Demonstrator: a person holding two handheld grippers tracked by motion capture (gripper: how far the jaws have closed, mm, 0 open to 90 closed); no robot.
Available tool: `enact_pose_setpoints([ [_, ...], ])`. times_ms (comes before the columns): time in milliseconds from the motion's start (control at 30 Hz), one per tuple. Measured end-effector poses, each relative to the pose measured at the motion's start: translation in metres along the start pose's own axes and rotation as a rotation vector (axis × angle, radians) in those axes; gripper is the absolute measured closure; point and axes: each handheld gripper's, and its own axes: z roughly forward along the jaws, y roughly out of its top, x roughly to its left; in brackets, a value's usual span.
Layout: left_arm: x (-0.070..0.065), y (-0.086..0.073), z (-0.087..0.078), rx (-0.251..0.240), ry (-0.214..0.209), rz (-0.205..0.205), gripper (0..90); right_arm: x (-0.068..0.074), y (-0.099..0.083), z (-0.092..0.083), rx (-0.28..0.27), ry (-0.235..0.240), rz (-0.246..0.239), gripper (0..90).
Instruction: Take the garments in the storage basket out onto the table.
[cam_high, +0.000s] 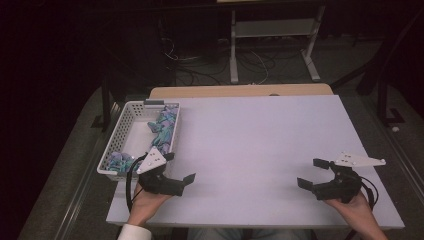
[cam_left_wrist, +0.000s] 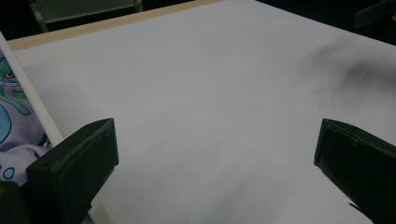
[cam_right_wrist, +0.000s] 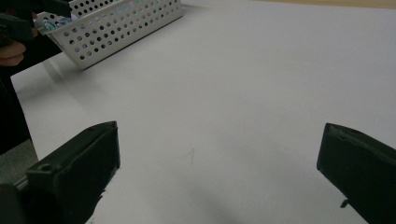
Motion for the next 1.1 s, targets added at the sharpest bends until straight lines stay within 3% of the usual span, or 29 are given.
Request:
enact_pose_setpoints([
  [633,-0.003,0.004,-0.001,0.004,-0.001,0.005,0.0,0.001,0.0,0.003,0.027,0.015,-0.029,0.0],
  [1100,-0.007,0.02,-0.006,0.023,0.005,0.028,0.0,0.005,0.0,0.005,0.037,0.013,-0.035,0.0],
])
